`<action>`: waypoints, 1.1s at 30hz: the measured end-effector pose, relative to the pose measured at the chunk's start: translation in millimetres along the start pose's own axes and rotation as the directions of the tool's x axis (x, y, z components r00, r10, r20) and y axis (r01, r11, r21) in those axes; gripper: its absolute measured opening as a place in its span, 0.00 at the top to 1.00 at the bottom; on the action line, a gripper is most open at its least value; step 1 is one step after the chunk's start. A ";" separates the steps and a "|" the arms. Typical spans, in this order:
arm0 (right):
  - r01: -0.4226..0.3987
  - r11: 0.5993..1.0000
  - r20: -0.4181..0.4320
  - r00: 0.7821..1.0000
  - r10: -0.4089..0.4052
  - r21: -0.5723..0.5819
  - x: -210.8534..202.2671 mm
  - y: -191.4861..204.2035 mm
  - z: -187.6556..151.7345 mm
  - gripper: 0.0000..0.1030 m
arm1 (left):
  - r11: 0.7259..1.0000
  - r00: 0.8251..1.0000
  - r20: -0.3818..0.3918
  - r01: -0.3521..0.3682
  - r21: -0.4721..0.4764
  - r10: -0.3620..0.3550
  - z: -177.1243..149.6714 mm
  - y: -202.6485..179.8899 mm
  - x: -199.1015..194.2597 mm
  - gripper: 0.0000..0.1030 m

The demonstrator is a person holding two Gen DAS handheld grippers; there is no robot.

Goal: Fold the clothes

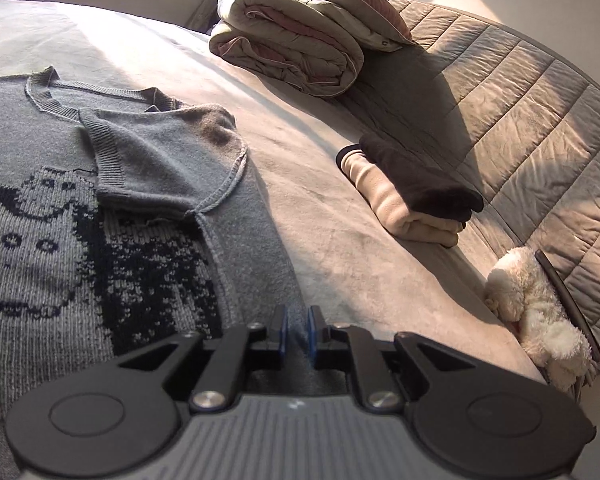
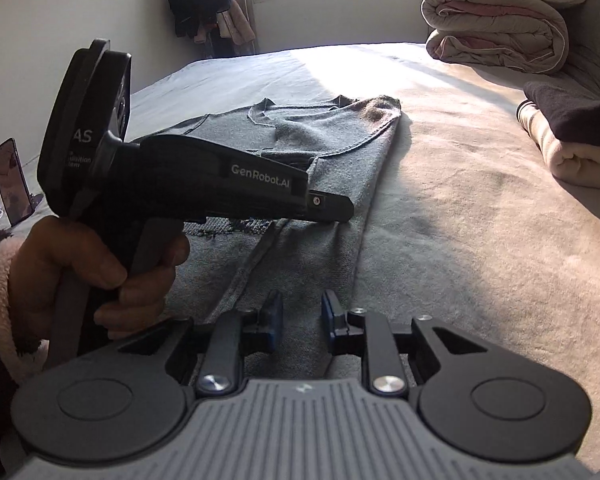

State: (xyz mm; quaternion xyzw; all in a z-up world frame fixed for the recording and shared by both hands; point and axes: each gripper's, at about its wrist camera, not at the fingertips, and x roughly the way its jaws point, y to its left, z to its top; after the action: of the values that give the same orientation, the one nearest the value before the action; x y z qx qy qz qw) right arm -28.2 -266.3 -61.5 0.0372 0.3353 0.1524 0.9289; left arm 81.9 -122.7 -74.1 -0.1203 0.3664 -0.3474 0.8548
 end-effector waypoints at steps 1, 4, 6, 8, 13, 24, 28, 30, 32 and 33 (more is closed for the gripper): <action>-0.007 1.000 -0.005 1.000 0.006 -0.013 -4.9 1.8 -1.4 0.72 | 1.000 1.000 -0.008 -0.001 0.003 0.001 -2.6 -0.6 -4.1 0.85; -0.009 0.997 -0.063 0.998 0.004 -0.074 -13.8 12.6 -8.4 0.72 | 1.000 1.000 -0.030 -0.001 -0.003 0.001 -9.8 -2.8 -17.7 0.80; -0.001 0.995 -0.096 0.995 -0.008 -0.096 -18.2 17.4 -14.1 0.72 | 1.000 0.999 -0.038 -0.006 0.004 0.006 -13.4 -5.5 -28.9 0.73; 0.005 0.996 -0.106 0.994 -0.014 -0.092 -23.2 19.0 -15.6 0.73 | 1.000 0.999 -0.045 -0.018 0.021 0.019 -16.8 -9.0 -41.2 0.67; 0.021 1.000 -0.124 0.992 -0.023 -0.020 -33.6 16.8 -11.6 0.69 | 0.994 0.994 -0.048 -0.099 0.054 0.102 -22.8 -8.9 -75.3 0.50; -0.005 0.998 -0.117 0.993 0.012 0.056 -23.5 52.9 14.8 0.52 | 0.954 0.952 0.059 -0.296 -0.049 0.299 -23.0 45.0 -158.0 0.18; -0.018 0.997 -0.119 0.993 0.026 0.074 -4.3 69.8 26.4 0.52 | 0.921 0.923 0.077 -0.365 -0.136 0.378 -22.4 72.4 -171.4 0.17; -0.021 0.996 -0.116 0.993 0.032 0.091 2.7 77.6 31.7 0.51 | 0.904 0.908 0.096 -0.387 -0.180 0.408 -22.6 84.3 -179.1 0.16; -0.029 0.994 -0.116 0.992 0.041 0.104 8.9 85.5 35.7 0.50 | 0.886 0.889 0.117 -0.414 -0.209 0.443 -22.6 93.4 -186.2 0.15; -0.034 0.994 -0.117 0.992 0.046 0.104 13.0 89.5 37.5 0.50 | 0.878 0.881 0.124 -0.425 -0.220 0.457 -21.9 96.9 -189.4 0.15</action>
State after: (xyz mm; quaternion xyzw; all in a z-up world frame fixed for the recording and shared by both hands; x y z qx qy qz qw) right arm -18.1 -175.9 -25.2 0.0822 0.3966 0.1557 0.9009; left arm 22.5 78.3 -31.3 -0.1423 0.3398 -0.0954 0.9248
